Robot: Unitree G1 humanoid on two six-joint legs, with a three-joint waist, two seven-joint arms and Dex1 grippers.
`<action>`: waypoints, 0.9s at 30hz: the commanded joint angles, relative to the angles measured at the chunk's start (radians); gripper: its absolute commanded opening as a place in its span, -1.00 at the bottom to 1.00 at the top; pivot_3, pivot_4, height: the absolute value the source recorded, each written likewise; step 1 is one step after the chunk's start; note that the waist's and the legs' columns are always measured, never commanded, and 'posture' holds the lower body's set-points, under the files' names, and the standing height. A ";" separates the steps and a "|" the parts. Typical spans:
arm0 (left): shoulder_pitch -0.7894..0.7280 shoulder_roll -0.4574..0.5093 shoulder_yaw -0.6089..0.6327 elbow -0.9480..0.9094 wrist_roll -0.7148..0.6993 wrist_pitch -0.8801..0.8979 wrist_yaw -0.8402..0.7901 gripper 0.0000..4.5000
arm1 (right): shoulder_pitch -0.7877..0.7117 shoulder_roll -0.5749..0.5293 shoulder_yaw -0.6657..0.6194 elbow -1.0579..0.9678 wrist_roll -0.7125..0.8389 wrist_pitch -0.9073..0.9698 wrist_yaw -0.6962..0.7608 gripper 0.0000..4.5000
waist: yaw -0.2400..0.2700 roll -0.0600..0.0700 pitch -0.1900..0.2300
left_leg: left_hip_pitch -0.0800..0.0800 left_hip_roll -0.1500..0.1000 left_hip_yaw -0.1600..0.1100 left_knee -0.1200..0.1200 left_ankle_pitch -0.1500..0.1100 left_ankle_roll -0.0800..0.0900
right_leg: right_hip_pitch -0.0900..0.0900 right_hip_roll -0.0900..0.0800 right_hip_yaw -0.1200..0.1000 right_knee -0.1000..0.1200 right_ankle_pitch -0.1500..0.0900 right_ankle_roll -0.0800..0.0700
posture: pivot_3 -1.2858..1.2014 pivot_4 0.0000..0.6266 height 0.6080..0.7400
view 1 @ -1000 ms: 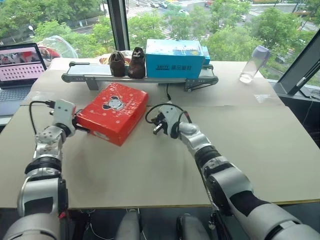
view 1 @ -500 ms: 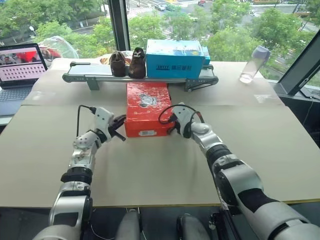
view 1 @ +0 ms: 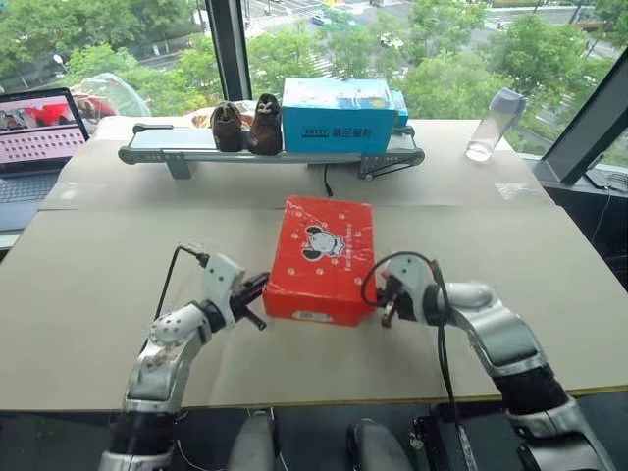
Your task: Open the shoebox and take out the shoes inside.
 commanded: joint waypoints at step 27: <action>-0.161 0.560 0.243 0.124 -0.327 0.059 -0.538 -0.20 | -0.040 -0.291 -0.189 0.245 0.118 -0.262 0.128 -1.00 | 0.021 -0.001 0.001 | -0.008 -0.002 0.005 0.003 0.001 0.008 | -0.006 -0.005 -0.002 -0.003 0.004 0.006 | 0.03 -0.52 1.00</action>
